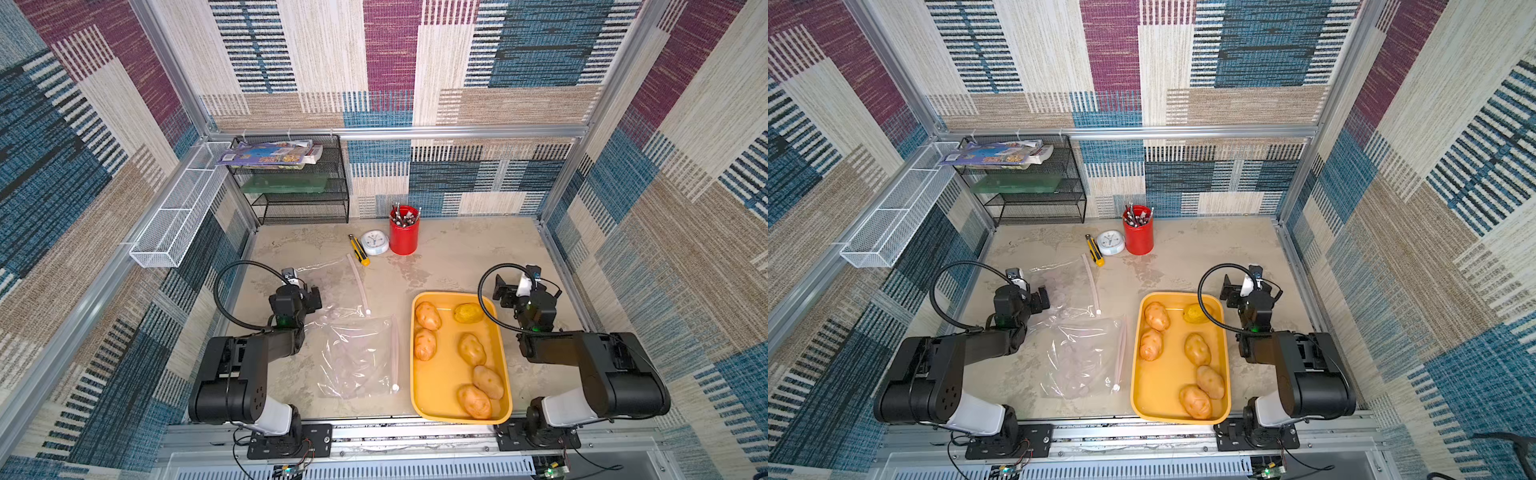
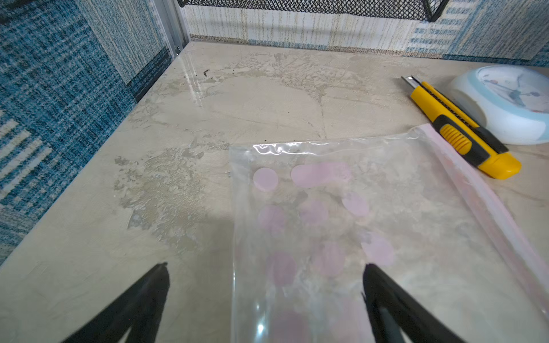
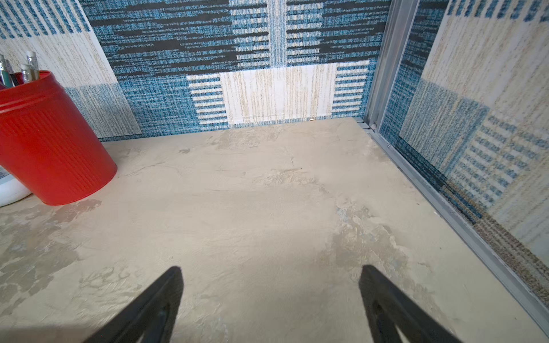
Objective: Put the potatoes into a zipper bag and zip it
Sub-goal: Pick up the zipper food storage bag at the center of the board.
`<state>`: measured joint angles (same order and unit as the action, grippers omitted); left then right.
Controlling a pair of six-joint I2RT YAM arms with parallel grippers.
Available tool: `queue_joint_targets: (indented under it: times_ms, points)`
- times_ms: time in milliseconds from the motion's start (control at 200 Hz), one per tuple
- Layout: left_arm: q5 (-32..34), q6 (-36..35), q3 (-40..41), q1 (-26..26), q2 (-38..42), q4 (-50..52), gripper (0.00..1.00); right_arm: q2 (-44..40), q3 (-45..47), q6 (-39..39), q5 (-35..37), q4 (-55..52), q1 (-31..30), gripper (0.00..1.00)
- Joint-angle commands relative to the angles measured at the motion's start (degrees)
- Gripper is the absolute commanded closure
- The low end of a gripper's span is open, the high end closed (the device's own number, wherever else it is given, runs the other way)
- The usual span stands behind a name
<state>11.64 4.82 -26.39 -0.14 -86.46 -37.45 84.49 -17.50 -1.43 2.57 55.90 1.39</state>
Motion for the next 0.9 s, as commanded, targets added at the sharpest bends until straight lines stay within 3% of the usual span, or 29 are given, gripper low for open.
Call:
queue_joint_targets:
  times_ms: [0,451,546,621,691,786,896]
  points:
    - [-0.65,-2.01,-0.15,0.05,0.15,-1.22,0.01,0.04,0.07,0.21,-0.26,2.45,-0.07,0.04]
    - [-0.64,-2.01,0.1,0.05,0.31,-1.42,0.0,-0.2,0.24,0.28,-0.2,2.67,-0.03,0.04]
    - [-3.69,-3.7,-0.71,-0.03,3.48,1.39,0.01,-4.65,-1.21,-0.7,6.96,-3.34,-1.91,0.04]
    - [-0.19,0.95,-5.41,-0.12,10.3,19.57,0.01,-10.72,-5.1,-6.58,11.32,-17.22,-2.02,0.04]
    - [3.12,6.44,-9.71,-0.12,14.45,33.38,0.01,-15.4,-8.64,-9.37,5.63,-27.43,-0.41,0.04]
    - [-1.89,6.4,-7.35,-0.12,18.86,30.56,0.01,-21.26,-8.15,-13.26,1.82,-29.49,-0.23,0.04]
    - [-4.38,10.19,-4.6,-0.12,27.15,28.56,0.01,-28.29,-8.17,-25.17,2.61,-33.63,-0.16,0.04]
